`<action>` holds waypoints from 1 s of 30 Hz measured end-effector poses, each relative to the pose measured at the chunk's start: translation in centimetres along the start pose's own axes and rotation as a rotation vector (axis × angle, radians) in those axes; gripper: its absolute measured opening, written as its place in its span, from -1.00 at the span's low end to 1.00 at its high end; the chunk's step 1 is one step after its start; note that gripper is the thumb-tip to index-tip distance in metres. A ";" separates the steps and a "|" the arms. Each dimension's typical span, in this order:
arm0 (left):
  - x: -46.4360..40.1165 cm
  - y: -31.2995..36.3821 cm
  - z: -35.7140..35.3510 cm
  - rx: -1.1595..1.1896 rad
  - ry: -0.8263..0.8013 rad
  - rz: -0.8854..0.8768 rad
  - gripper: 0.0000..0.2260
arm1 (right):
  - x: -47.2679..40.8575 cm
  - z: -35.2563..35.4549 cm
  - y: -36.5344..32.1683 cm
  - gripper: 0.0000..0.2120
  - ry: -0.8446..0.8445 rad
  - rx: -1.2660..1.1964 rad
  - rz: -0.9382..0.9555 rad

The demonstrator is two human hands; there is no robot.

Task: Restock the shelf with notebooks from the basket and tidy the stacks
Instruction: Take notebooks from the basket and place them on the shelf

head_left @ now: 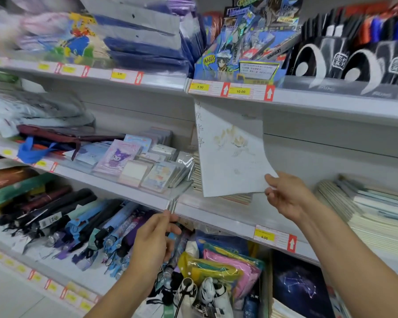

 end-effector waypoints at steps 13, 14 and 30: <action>1.0 0.7 -1.1 0.017 -0.141 0.112 -0.81 | 0.7 2.9 1.5 -0.83 0.061 -0.335 -0.018; 1.0 0.7 -1.1 0.018 -0.139 0.113 -0.80 | -0.9 2.3 0.3 -0.85 0.080 -0.337 -0.011; 0.8 0.3 -0.4 -0.059 -0.113 0.112 -0.82 | -9.0 -3.3 -0.9 -0.50 0.056 0.923 0.233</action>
Point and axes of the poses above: each hand's wrist, its own x-axis away from the middle knuckle, its own z-axis out of the back of the hand, y = z × x, the point moved 4 cm from there along -x, towards the middle knuckle, and after that the axes turned 8 degrees about -x, right-handed, at the moved point
